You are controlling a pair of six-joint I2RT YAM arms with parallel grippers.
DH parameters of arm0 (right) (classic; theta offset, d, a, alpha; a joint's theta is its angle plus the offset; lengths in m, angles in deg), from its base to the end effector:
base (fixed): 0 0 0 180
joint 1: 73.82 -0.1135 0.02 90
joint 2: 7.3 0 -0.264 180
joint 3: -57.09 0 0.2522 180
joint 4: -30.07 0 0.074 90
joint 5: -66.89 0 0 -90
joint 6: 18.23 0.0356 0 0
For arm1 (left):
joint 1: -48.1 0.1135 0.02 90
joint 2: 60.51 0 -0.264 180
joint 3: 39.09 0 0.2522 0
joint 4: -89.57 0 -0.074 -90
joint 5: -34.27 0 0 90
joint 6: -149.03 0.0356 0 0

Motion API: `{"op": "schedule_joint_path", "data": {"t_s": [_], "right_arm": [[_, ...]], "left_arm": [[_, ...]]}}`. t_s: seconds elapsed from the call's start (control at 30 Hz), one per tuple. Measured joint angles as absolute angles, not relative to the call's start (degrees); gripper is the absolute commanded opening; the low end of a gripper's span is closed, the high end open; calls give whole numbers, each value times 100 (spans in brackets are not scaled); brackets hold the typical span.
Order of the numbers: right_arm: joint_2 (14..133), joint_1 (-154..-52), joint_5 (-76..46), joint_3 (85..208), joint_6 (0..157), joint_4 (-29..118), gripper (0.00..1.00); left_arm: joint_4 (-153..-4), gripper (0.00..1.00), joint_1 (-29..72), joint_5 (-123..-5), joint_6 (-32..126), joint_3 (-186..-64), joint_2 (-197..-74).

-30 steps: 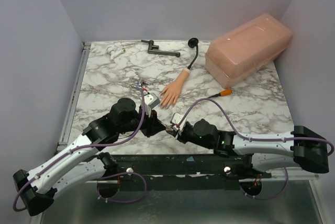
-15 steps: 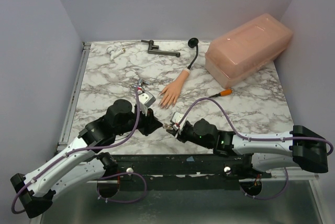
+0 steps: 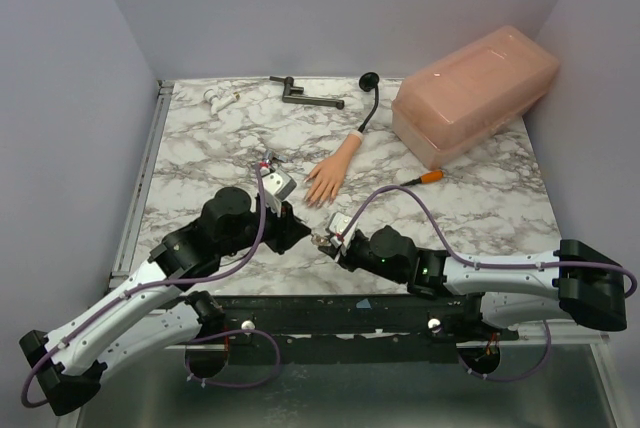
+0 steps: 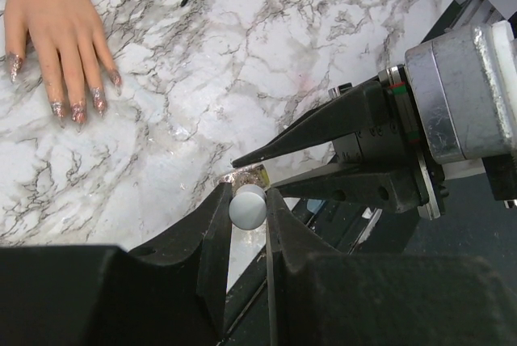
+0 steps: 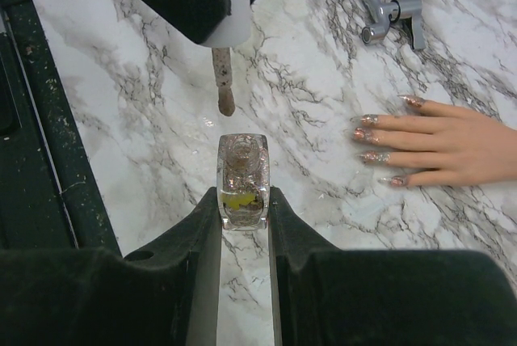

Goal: Paint the nails

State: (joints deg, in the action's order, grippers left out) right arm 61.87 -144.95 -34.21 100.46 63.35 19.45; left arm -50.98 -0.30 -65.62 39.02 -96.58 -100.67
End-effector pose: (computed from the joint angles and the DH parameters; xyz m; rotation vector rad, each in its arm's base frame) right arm 0.0900 0.2422 0.2220 -1.0874 1.5231 0.5879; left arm 0.1017 -0.1237 0.3178 0.6250 1.9790 -0.9321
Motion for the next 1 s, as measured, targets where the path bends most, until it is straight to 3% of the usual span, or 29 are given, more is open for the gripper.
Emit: {"op": "schedule_joint_path", "data": {"t_s": [0.6, 0.93, 1.0], "right_arm": [[6187, -14418, -3423, 10046, 6370, 1945, 1], [6101, -14418, -3668, 9841, 6507, 1719, 1], [5997, -14418, -3764, 9720, 6538, 1639, 1]], "left_arm": [[-5478, 0, -30, -6685, 3930, -9616, -10272], [-5454, 0, -30, -6169, 3882, -9616, -10012], [-5489, 12, -30, -6005, 3946, -9610, -9942]]}}
